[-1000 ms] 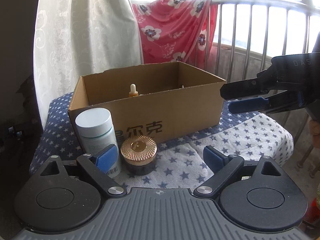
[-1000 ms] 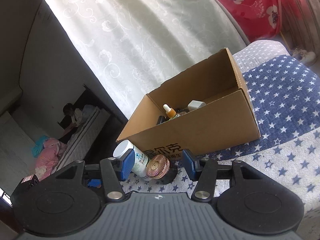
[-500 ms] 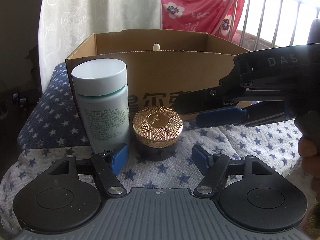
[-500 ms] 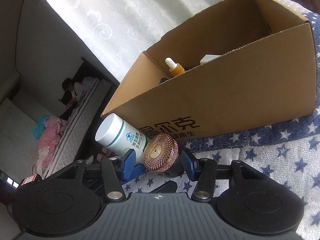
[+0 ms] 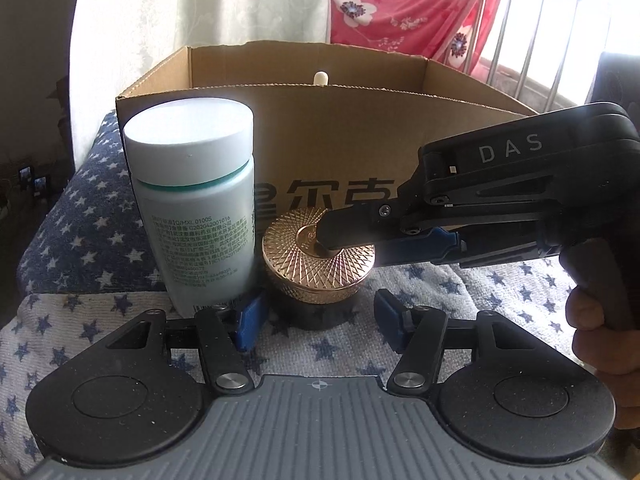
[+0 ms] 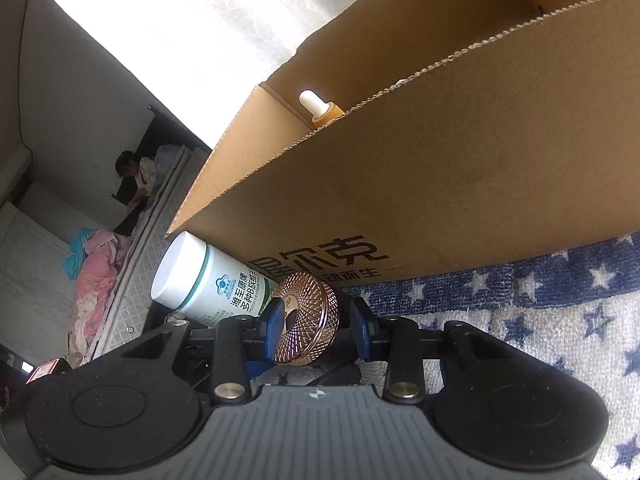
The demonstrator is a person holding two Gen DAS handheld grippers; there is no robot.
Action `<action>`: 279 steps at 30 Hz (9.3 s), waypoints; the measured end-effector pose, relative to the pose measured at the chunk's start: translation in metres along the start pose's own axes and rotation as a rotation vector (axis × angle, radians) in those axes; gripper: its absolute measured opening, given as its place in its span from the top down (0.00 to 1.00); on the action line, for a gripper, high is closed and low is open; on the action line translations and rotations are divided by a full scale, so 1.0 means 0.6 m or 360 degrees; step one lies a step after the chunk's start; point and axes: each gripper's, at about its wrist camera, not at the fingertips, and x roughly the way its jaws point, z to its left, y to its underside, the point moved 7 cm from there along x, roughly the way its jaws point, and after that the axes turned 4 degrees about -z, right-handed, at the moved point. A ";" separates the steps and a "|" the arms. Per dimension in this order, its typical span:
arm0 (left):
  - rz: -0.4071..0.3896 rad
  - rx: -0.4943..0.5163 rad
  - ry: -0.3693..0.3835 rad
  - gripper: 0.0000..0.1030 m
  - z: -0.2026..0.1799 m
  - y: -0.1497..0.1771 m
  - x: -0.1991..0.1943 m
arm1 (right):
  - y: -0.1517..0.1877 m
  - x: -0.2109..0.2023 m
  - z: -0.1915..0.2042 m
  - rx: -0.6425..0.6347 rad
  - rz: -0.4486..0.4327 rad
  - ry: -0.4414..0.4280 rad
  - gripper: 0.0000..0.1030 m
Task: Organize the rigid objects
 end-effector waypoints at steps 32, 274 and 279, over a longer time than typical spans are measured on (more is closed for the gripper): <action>0.0041 0.0090 0.0255 0.41 -0.070 0.017 -0.019 | 0.033 -0.082 -0.038 0.0149 -0.0040 0.0077 0.61; -0.0324 0.0051 -0.0034 0.49 0.006 -0.037 -0.101 | 0.014 -0.038 0.224 -0.0732 0.0023 0.0071 0.38; -0.0461 0.0137 -0.0052 0.49 -0.014 -0.075 -0.158 | 0.008 -0.095 0.281 -0.0833 -0.0101 0.0005 0.38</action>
